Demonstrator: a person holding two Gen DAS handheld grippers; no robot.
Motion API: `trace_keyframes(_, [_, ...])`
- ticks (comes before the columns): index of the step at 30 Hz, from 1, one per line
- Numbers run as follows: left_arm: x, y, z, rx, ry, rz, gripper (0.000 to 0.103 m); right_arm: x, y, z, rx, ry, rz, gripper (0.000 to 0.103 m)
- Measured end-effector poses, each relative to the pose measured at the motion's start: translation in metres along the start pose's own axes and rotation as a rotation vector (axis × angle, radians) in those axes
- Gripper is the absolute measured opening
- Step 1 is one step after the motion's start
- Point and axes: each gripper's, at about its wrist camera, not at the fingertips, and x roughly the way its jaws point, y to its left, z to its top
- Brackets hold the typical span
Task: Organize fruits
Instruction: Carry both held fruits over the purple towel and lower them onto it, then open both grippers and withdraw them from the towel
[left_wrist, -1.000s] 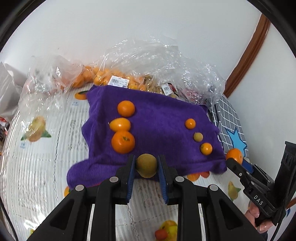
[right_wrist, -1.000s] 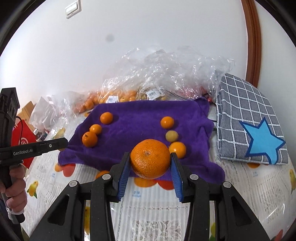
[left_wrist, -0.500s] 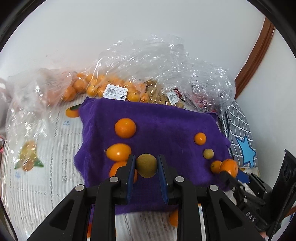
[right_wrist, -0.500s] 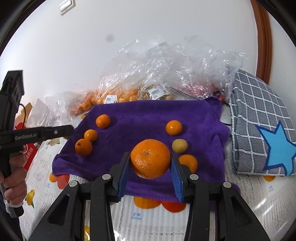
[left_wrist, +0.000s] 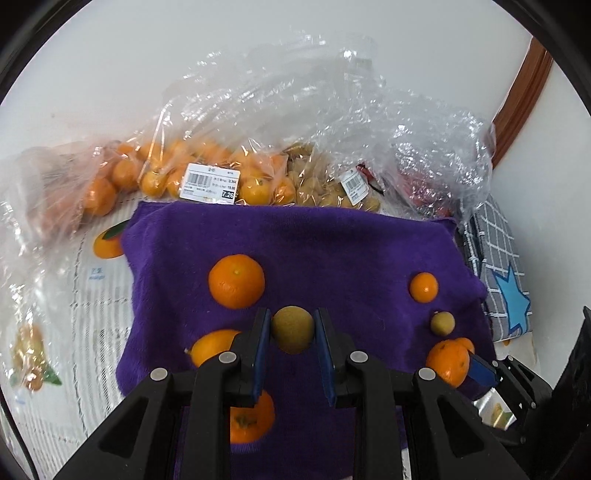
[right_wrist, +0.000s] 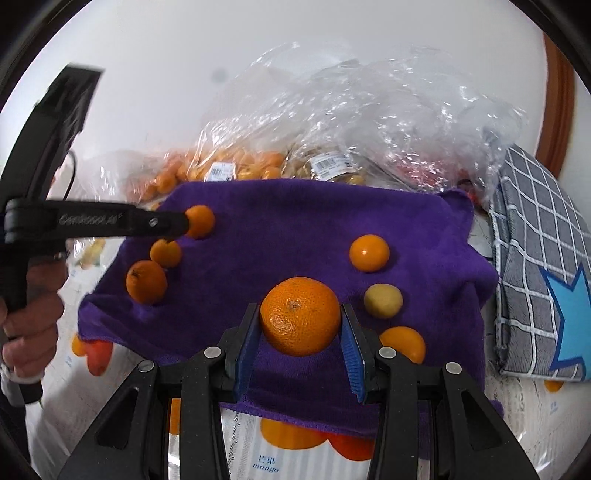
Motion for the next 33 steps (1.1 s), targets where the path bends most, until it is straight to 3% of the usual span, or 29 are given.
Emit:
trace_keyframes(21, [0.042, -0.007, 0.001, 0.056, 0.058, 0.038, 0.023, 0.032, 0.005, -0.005, -0.047, 0.078, -0.007, 0.042])
trace_keyframes(23, [0.043, -0.009, 0.001, 0.065, 0.062, 0.039, 0.024, 0.031, 0.004, -0.004, -0.046, 0.079, -0.008, 0.044])
trace_keyframes(27, [0.039, -0.012, 0.001, 0.047, 0.071, 0.039, 0.034, 0.023, 0.003, -0.003, -0.038, 0.081, -0.017, 0.052])
trace_keyframes(30, [0.025, -0.009, 0.001, 0.023, 0.055, 0.014, 0.040, 0.008, 0.002, -0.002, -0.030, 0.057, -0.022, 0.062])
trace_keyframes(33, [0.004, -0.005, -0.002, 0.011, 0.025, 0.006, 0.042, -0.008, 0.003, -0.002, -0.024, 0.026, -0.034, 0.065])
